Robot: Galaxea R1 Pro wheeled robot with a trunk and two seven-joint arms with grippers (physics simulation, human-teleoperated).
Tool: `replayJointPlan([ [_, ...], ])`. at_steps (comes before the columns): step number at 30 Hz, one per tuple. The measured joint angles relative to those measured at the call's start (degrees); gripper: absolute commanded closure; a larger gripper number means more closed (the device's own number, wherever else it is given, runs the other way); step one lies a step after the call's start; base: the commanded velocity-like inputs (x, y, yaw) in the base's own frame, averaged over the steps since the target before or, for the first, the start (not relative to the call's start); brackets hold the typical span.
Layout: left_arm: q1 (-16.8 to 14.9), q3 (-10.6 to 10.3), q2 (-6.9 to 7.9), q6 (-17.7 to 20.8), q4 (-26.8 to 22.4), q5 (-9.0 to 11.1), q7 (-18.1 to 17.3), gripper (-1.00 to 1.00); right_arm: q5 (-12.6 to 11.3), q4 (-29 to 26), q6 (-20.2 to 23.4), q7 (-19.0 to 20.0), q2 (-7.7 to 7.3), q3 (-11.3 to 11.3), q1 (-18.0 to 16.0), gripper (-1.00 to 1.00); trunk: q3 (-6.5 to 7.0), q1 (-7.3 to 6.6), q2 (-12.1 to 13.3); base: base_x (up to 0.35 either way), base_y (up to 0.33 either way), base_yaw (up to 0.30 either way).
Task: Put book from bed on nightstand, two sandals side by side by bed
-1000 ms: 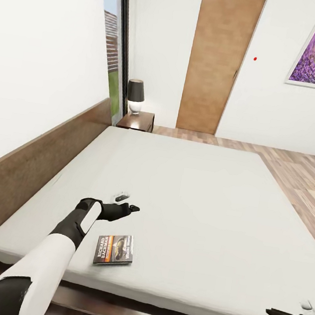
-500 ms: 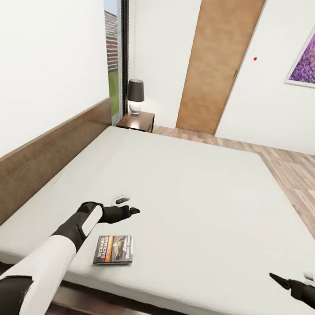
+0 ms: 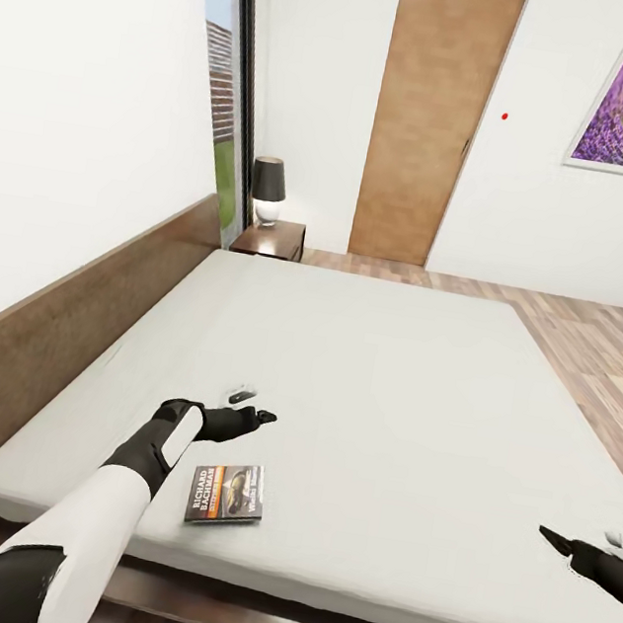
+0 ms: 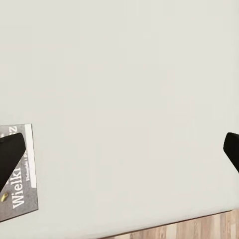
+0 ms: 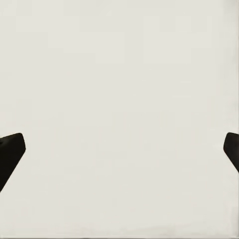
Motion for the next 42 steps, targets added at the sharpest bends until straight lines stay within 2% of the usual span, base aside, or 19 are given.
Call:
replayJointPlan([
  [1, 0.00, 0.00, 0.00, 0.00, 0.00, 0.00, 0.00, -1.00, -0.01, 0.03, -0.05, -1.49, 0.15, -0.62, 0.00, -1.00, 0.00, 0.00, 0.00, 0.000, 0.000, 0.000],
  [2, 0.00, 0.00, 0.00, 0.00, 0.00, 0.00, 0.00, -1.00, -0.03, -0.03, -0.16, -4.82, 0.65, -1.61, -0.01, -1.00, 0.00, 0.00, 0.00, 0.000, 0.000, 0.000],
  [5, 0.00, 0.00, 0.00, 0.00, 0.00, -0.01, 0.00, -1.00, -0.01, -0.33, -1.65, -13.85, 2.90, -3.08, -0.01, -1.00, 0.00, 0.00, 0.00, 0.000, 0.000, 0.000],
  [8, 0.00, 0.01, 0.00, 0.00, 0.00, -0.01, 0.00, -1.00, 0.00, -0.43, -5.64, -16.87, 3.94, -3.47, -0.02, -1.00, 0.00, 0.00, 0.00, 0.000, 0.000, 0.000],
  [11, 0.00, 0.01, 0.00, 0.00, 0.00, 0.02, 0.00, -1.00, -0.12, -0.38, -6.74, -17.37, 4.15, -3.73, -0.02, -1.00, 0.00, 0.00, 0.00, 0.000, 0.000, 0.000],
  [13, 0.00, 0.01, 0.00, 0.00, 0.00, 0.05, 0.00, -1.00, -1.21, -0.21, -6.83, -17.29, 4.17, -4.19, -0.02, -1.00, 0.00, 0.00, 0.00, 0.000, 0.000, 0.000],
  [15, 0.00, 0.01, 0.00, 0.00, 0.00, 0.05, 0.00, -1.00, -3.94, -0.16, -6.51, -17.15, 4.11, -5.13, -0.02, -1.00, 0.00, 0.00, 0.00, 0.000, 0.000, 0.000],
  [16, 0.00, 0.01, 0.00, 0.00, 0.00, 0.04, -0.03, -1.00, -8.39, -0.24, -5.49, -16.23, 3.99, -6.03, -0.02, -1.00, 0.00, 0.00, 0.00, 0.000, 0.000, 0.000],
  [17, 0.00, 0.01, 0.00, 0.00, 0.00, 0.05, -0.02, -1.00, -10.12, -0.24, -4.96, -15.64, 3.94, -6.24, -0.02, -1.00, 0.00, 0.00, 0.00, 0.000, 0.000, 0.000],
  [18, 0.00, 0.01, 0.00, 0.00, 0.00, 0.06, -0.01, -1.00, -13.10, -0.24, -3.77, -14.10, 3.89, -6.51, -0.02, -1.00, 0.00, 0.00, 0.00, 0.000, 0.000, 0.000],
  [21, 0.00, 0.01, 0.00, 0.00, 0.00, 0.03, -0.01, -1.00, -19.16, 0.04, 2.25, -7.44, 3.61, -6.97, -0.01, -1.00, 0.00, 0.00, 0.00, 0.000, 0.000, 0.000],
  [25, 0.00, 0.01, 0.00, 0.00, 0.00, 0.05, 0.00, -1.00, -20.86, 0.10, 9.53, -1.53, 2.97, -7.12, -0.01, -1.00, 0.00, 0.00, 0.00, 0.000, 0.000, 0.000],
  [28, 0.00, 0.01, 0.00, 0.00, 0.00, 0.03, 0.00, -1.00, -21.11, 0.09, 11.59, 0.06, 2.88, -7.11, -0.01, -1.00, 0.00, 0.00, 0.00, 0.000, 0.000, 0.000],
  [39, 0.00, 0.00, 0.00, 0.00, 0.00, 0.06, 0.00, -1.00, -21.22, 0.06, 12.83, 0.87, 2.82, -7.09, -0.01, -1.00, 0.00, 0.00, 0.00, 0.000, 0.000, 0.000],
  [42, 0.00, 0.01, 0.00, 0.00, 0.00, 0.07, 0.00, -1.00, -21.25, 0.08, 14.81, 0.91, 2.82, -7.19, 0.00, -1.00, 0.00, 0.00, 0.00, 0.000, 0.000, 0.000],
])
